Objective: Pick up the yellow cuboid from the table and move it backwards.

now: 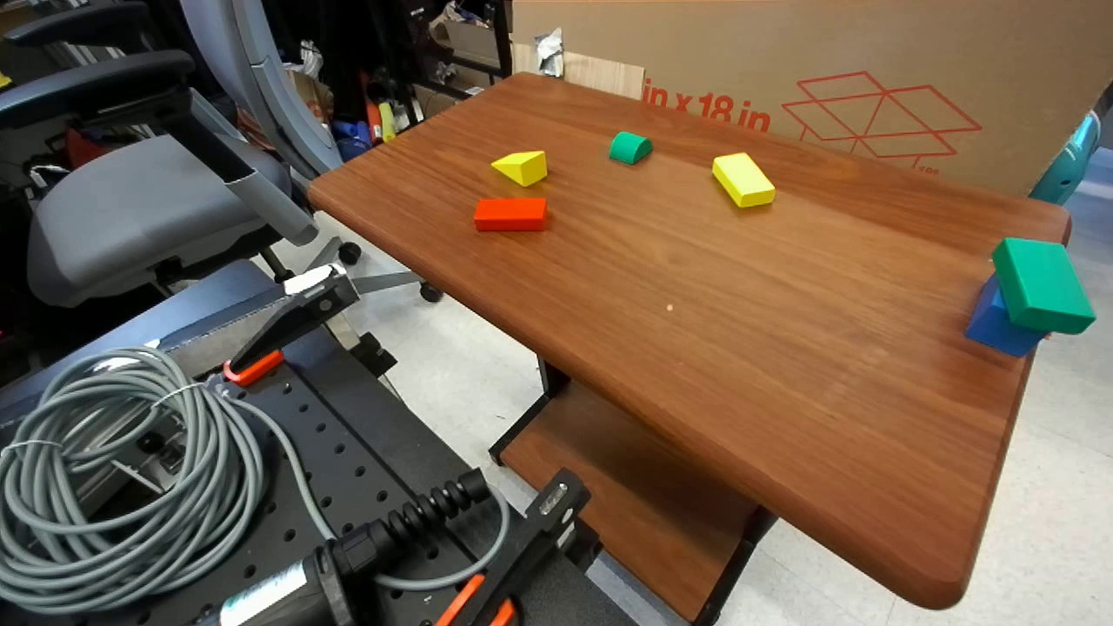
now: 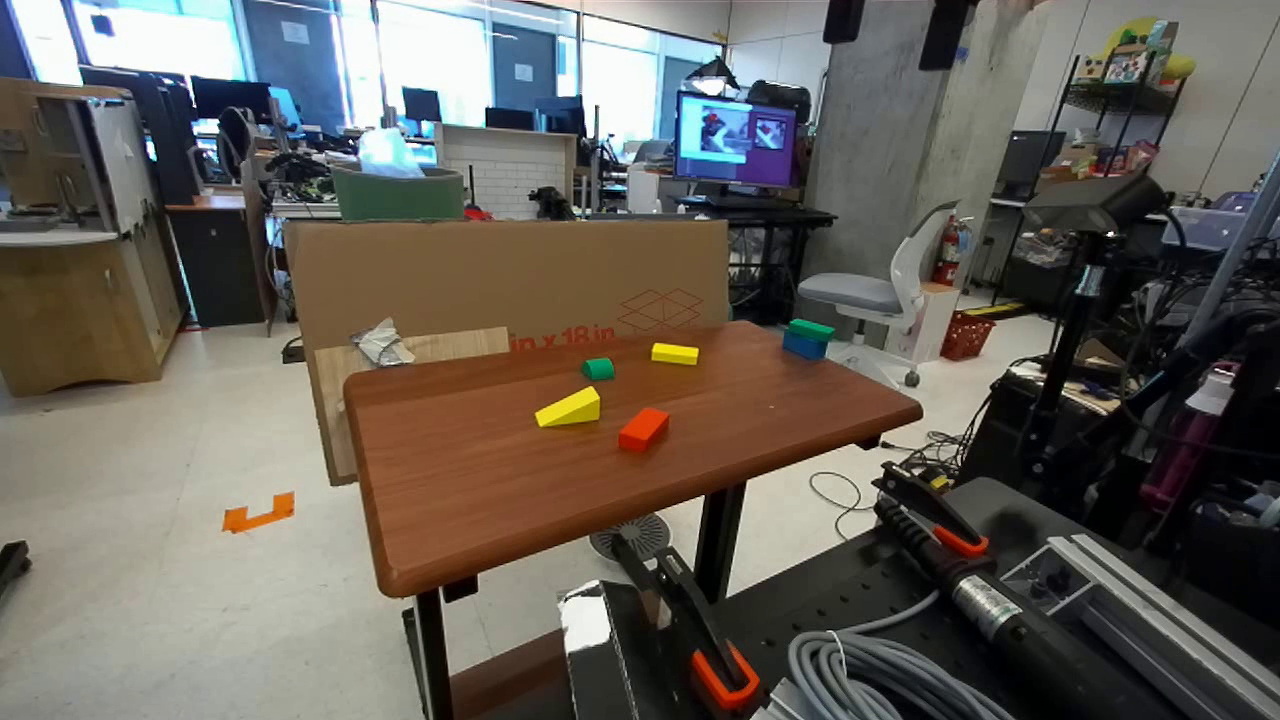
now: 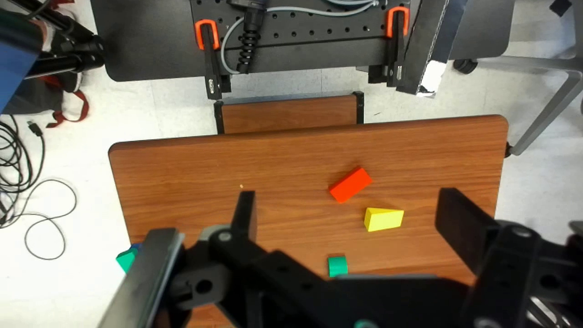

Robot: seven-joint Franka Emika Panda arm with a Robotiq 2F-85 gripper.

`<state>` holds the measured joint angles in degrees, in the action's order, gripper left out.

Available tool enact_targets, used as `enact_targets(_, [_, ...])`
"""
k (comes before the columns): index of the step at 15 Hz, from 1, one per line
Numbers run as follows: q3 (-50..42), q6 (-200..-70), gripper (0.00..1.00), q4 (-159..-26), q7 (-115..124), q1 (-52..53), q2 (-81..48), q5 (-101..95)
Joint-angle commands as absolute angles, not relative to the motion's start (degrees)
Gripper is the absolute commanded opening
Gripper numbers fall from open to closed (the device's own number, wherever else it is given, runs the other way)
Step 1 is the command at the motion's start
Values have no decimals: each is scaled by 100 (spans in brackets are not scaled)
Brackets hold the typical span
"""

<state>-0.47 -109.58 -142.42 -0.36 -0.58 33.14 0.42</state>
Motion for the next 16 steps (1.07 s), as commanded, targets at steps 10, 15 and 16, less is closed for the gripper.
enact_targets(10, [2,-10657,100,-11855,-176,-286,868,-1597])
enact_targets(15, [-106,-10959,100,-11470,-1036,-258,108,-2288])
enact_targets(16, [-115,-11005,100,-11389,-1184,-254,-35,-2383])
